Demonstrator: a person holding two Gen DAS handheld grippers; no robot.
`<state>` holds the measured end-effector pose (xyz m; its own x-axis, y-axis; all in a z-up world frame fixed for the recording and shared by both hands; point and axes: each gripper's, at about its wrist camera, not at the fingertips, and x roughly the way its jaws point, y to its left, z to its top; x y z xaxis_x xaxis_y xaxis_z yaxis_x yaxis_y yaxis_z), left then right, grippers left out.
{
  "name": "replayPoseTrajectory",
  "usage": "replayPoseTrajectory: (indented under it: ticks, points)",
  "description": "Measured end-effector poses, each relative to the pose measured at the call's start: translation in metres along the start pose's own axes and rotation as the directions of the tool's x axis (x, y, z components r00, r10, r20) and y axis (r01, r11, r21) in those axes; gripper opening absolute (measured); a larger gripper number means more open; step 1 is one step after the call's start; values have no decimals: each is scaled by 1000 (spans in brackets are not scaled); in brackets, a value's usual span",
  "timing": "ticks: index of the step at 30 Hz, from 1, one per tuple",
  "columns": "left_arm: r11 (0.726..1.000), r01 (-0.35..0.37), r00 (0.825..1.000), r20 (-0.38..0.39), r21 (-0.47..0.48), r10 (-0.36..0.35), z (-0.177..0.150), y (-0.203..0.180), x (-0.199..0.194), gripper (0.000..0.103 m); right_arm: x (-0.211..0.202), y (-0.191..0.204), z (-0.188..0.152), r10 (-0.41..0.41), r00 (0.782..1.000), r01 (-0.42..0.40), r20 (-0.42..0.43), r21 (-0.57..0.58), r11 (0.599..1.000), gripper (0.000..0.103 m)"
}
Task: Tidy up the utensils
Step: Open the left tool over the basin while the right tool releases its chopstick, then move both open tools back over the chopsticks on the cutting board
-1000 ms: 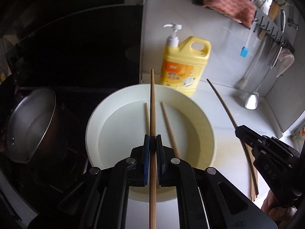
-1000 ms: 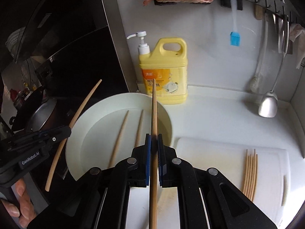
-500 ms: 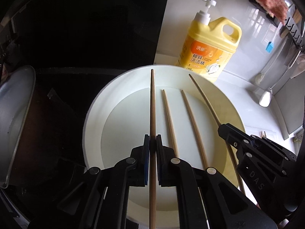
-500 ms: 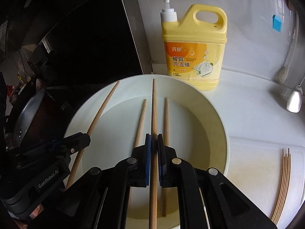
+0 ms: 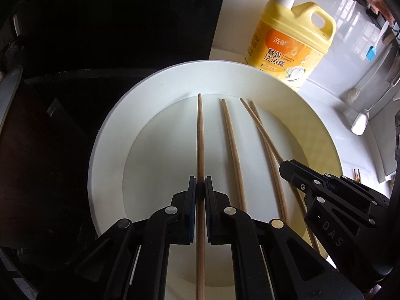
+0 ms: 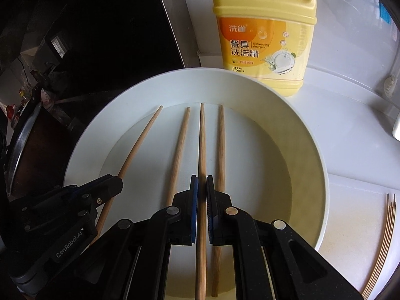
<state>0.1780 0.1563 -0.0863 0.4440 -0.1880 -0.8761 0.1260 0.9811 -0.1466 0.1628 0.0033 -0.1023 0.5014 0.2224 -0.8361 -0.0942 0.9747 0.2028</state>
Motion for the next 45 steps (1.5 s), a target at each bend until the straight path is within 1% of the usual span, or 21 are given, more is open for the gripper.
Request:
replayPoseTrajectory:
  ticks: [4, 13, 15, 16, 17, 18, 19, 21, 23, 25, 26, 29, 30, 31, 34, 36, 38, 41, 44, 45]
  points:
    - [1000, -5, 1000, -19, -1, 5, 1, 0, 7, 7, 5, -3, 1, 8, 1000, -8, -20, 10, 1000, 7]
    - [1000, -26, 999, -46, 1, 26, 1, -2, 19, 8, 7, -8, 4, 0, 1000, 0, -22, 21, 1000, 7]
    - [999, -44, 998, -41, -5, 43, 1, -1, 17, 16, 4, -10, 4, -7, 1000, 7, -14, 21, 1000, 13]
    - [999, -51, 998, -35, -11, 51, 1, 1, 15, 32, 2, -10, 5, -13, 1000, 13, -9, 20, 1000, 14]
    - [998, -62, 998, -28, -19, 61, 1, 2, 13, 57, 0, -11, 6, -18, 1000, 18, -5, 21, 1000, 16]
    - [997, -75, 997, -13, -34, 74, 1, 4, 9, 68, -2, -12, 6, -19, 1000, 19, 0, 24, 1000, 19]
    - [996, -77, 997, 6, -48, 77, 1, 6, 5, 75, -4, -14, 7, -19, 1000, 19, 6, 28, 999, 21]
    - [995, -82, 996, 22, -62, 83, 1, 9, -2, 75, -8, -15, 7, -25, 1000, 25, 15, 26, 999, 25]
    - [994, -93, 995, 22, -64, 95, 2, 11, -5, 75, -12, -16, 7, -31, 999, 30, 24, 25, 999, 26]
    - [992, -106, 994, 21, -64, 108, 3, 13, -8, 76, -16, -17, 7, -30, 999, 29, 30, 30, 999, 29]
    - [992, -111, 994, 18, -64, 112, 3, 13, -8, 77, -18, -18, 6, -30, 999, 29, 32, 32, 999, 31]
    - [991, -116, 993, 18, -66, 117, 4, 14, -13, 80, -23, -19, 5, -28, 999, 27, 34, 36, 999, 34]
    - [991, -119, 993, 21, -64, 120, 3, 13, -15, 81, -24, -19, 5, -30, 999, 28, 36, 37, 999, 38]
    - [991, -122, 992, 25, -63, 123, 3, 15, -17, 83, -25, -19, 5, -31, 999, 29, 39, 37, 999, 39]
    - [991, -121, 992, 33, -59, 123, 1, 15, -24, 86, -31, -17, 2, -36, 998, 34, 49, 33, 999, 40]
    - [991, -122, 992, 34, -59, 124, 0, 15, -28, 88, -34, -15, 0, -43, 998, 41, 52, 28, 999, 44]
    - [991, -122, 992, 34, -60, 124, -1, 15, -31, 88, -37, -13, -3, -47, 997, 46, 53, 26, 999, 45]
    - [990, -126, 991, 32, -62, 128, -3, 15, -37, 92, -43, -13, -7, -51, 997, 49, 58, 27, 998, 50]
    - [990, -125, 991, 35, -68, 127, -6, 16, -45, 94, -50, -12, -12, -54, 997, 52, 60, 30, 998, 51]
    - [990, -126, 991, 34, -69, 129, -7, 17, -48, 94, -53, -11, -14, -55, 997, 53, 61, 31, 998, 53]
